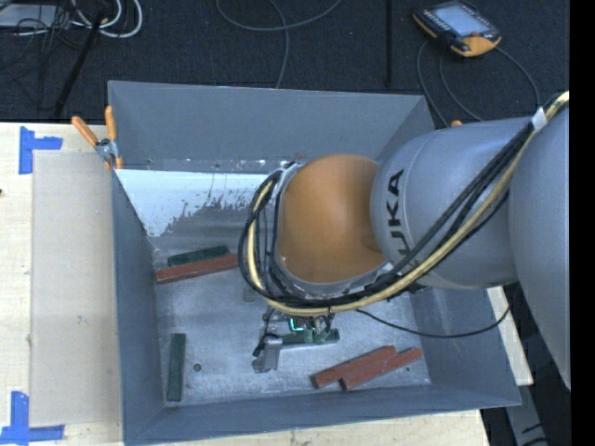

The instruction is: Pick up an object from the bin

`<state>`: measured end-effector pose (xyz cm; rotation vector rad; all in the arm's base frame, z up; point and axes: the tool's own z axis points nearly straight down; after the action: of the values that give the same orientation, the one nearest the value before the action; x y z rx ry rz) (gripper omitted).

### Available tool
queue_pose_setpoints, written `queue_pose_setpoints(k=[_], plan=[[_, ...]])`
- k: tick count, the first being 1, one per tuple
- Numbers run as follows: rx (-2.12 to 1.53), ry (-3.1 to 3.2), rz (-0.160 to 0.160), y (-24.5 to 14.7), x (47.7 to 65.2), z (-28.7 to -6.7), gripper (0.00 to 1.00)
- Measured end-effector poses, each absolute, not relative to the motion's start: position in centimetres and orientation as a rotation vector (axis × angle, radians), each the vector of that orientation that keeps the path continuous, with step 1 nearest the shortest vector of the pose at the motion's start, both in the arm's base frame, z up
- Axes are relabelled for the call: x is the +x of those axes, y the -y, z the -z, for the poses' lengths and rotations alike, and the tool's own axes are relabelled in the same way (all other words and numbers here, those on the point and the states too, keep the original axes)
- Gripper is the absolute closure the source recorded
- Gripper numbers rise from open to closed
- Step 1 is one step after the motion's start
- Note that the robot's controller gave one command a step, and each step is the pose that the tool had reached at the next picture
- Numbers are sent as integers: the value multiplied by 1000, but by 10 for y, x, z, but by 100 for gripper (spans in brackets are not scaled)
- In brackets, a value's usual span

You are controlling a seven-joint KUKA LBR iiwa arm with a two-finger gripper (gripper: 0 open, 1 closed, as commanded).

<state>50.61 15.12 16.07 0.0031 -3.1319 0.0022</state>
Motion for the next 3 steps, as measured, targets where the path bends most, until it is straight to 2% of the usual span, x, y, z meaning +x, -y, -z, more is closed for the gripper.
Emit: queue_pose_setpoints(k=[1,2,3], plan=[[-1,3139,0,-151,508,-164,0],[101,3145,5,-123,522,-133,0],[219,3134,-1,-84,524,-76,0]])
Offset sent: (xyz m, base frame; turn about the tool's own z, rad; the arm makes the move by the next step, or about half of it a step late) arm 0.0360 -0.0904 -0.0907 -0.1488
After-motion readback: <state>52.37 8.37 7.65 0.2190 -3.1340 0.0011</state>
